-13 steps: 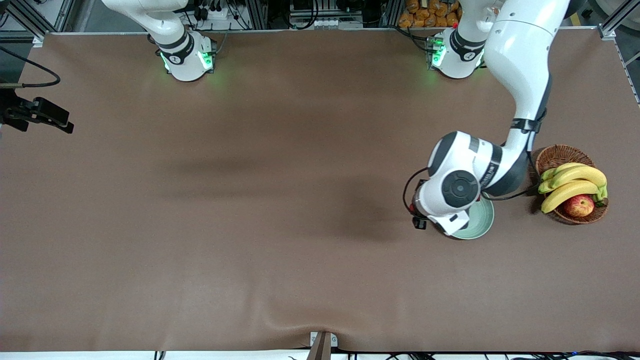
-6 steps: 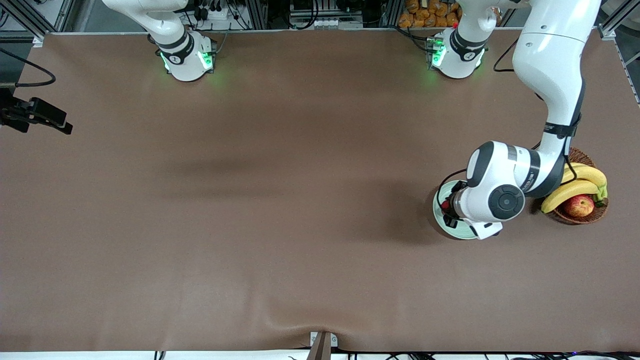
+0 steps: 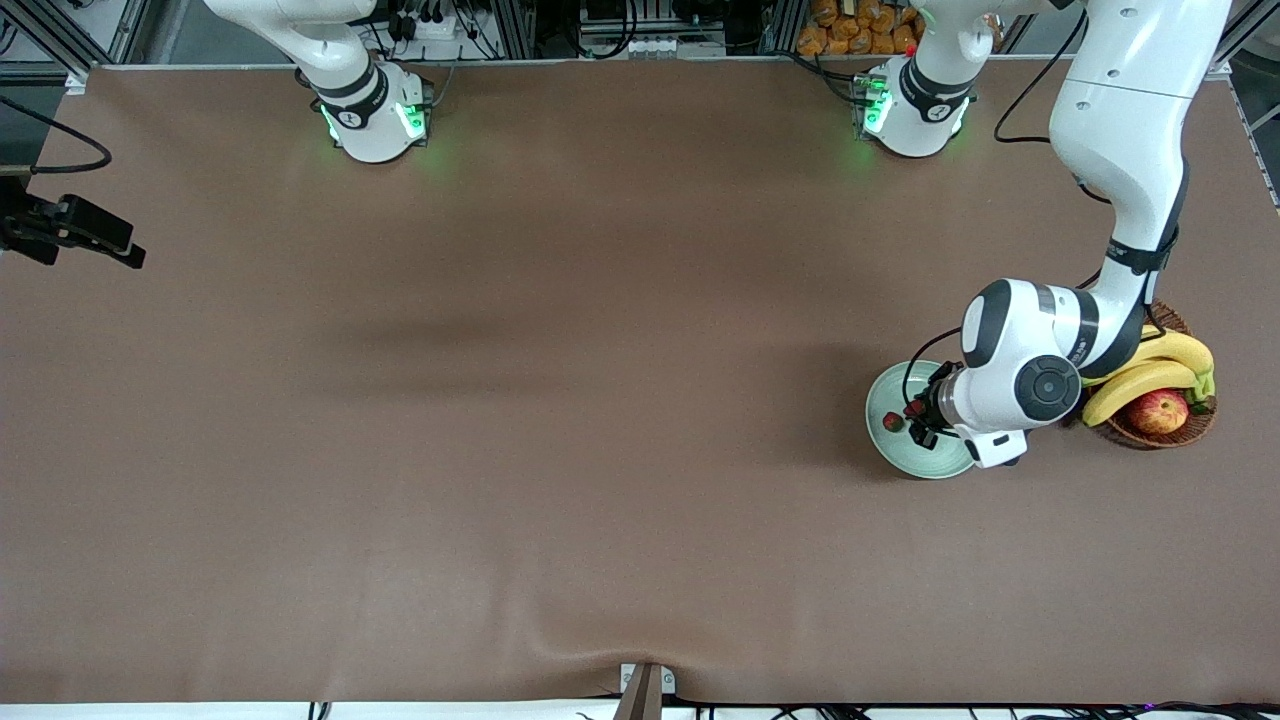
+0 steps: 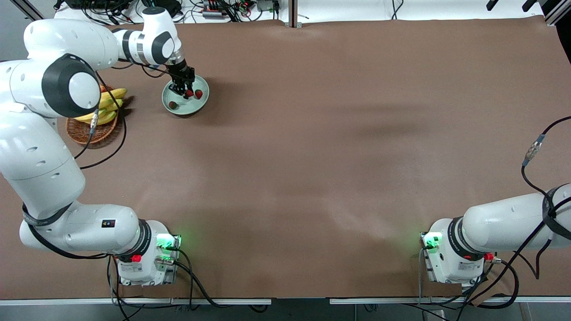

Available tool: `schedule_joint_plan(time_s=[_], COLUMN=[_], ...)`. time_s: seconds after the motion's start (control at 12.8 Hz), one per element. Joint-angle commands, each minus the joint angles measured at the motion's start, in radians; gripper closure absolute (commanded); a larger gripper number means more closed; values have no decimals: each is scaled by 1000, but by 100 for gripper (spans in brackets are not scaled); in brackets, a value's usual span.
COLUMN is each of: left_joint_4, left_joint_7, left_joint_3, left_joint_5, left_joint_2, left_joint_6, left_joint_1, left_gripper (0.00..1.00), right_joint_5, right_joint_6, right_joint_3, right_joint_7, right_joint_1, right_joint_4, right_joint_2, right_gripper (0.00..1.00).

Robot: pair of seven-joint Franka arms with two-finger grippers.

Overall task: Collect all strawberries into plate
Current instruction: 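Carry the strawberry over the plate and open the left gripper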

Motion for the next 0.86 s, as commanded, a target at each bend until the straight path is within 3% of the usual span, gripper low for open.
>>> schedule_joint_plan(time_s=[0.0,0.08,0.16,0.23,0.55,0.78], left_joint_4=[-41,-39,-36,-33,-18,86], left_joint_7=[19,39,54,54,50,47], left_joint_3=[-11,-11,-11,-11,-14,-58], left_joint_5=[28,27,27,27,27,25], left_joint_2=[-43,-43,-39,-39,-84,-84], left_joint_6=[17,17,17,17,-5,-84], left_joint_1=[23,27,37,39,31,25], left_gripper=[92,78,33,0,0,0], right_joint_5=[5,5,2,-3,-6,-25], right_joint_6=[-14,-16,-20,-28,-28,-28], right_joint_3=[12,12,12,12,10,9], right_joint_7=[-7,-8,-8,-8,-8,-8], right_joint_1=[-14,-14,-14,-15,-18,-21], right_joint_4=[0,0,0,1,1,1], right_joint_2=[-9,-10,-12,-12,-10,-10], right_gripper=[0,0,0,0,0,0])
